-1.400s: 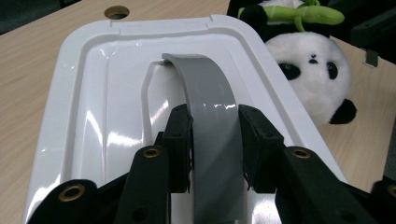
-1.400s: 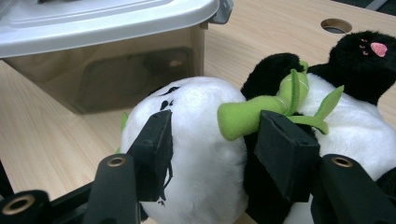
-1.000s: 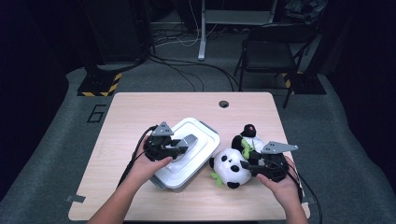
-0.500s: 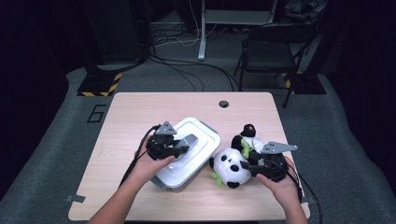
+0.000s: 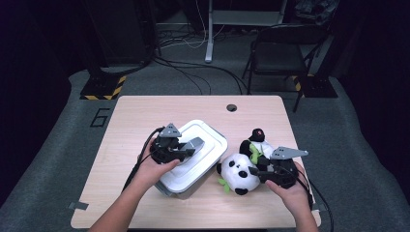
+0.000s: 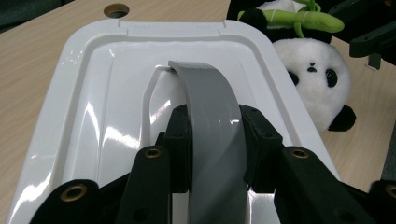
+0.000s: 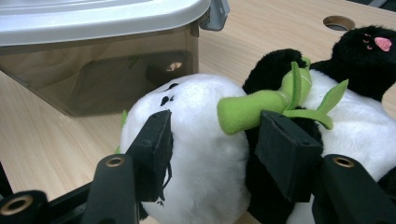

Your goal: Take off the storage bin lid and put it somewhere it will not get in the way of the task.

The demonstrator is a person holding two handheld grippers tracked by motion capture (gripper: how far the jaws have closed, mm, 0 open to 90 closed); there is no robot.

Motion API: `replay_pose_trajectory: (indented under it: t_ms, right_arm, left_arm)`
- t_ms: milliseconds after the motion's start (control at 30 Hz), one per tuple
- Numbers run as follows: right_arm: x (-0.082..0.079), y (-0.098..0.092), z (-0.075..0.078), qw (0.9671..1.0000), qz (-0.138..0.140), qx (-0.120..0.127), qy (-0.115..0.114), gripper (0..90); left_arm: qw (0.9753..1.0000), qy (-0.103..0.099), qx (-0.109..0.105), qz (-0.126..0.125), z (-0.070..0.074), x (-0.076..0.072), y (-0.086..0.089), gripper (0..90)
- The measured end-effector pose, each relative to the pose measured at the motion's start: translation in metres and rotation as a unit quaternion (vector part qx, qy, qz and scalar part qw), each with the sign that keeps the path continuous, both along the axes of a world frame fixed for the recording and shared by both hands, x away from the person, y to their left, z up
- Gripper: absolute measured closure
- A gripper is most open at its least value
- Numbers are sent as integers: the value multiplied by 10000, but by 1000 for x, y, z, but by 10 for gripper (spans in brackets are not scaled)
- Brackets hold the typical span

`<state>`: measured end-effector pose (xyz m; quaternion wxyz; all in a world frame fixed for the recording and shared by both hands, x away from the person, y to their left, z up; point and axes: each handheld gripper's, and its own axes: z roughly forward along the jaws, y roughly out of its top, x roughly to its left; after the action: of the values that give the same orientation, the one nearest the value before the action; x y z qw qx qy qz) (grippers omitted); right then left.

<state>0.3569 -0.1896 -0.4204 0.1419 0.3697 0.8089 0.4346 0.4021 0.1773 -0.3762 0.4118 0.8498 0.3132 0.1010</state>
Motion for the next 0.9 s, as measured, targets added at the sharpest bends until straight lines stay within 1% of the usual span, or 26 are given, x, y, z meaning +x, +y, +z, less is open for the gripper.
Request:
replay_pose_trajectory:
  t_ms: [167,200,267,300,400,500,567,600,767,800,833,900]
  right_arm:
    - [0,0,0,10000,-5,14,-2,443]
    - [0,0,0,10000,0,10,2,443]
    - [0,0,-1,10000,-6,14,8,443]
    - [0,0,-1,10000,-8,13,9,443]
    - [0,0,-1,10000,-6,15,17,443]
    - [0,0,-1,10000,-13,10,26,443]
    - [0,0,-1,10000,-19,11,40,443]
    - [0,0,-1,10000,-12,12,35,443]
    - [0,0,-1,10000,-17,8,36,443]
    - [0,0,-1,10000,-13,5,27,443]
    - [0,0,-1,10000,-16,9,33,443]
    - [0,0,-1,10000,-12,2,25,442]
  left_arm:
    - [10000,11,53,0,-1,0,1,664]
    - [9999,-38,103,11,-2,0,2,663]
    - [9999,-46,110,17,-2,0,2,660]
    - [9999,-41,148,34,-2,-1,2,658]
    - [9998,-87,165,59,-2,-2,2,654]
    - [9997,-63,204,74,-2,-2,1,652]
    - [9997,-72,204,94,-2,-2,1,650]
    - [9997,-108,199,114,-2,-3,1,650]
    - [9997,-94,212,90,0,-3,1,657]
    - [9997,-99,169,109,0,-3,1,660]
    - [9997,-115,211,98,1,-3,1,663]
    - [9996,-156,203,109,3,-4,2,665]
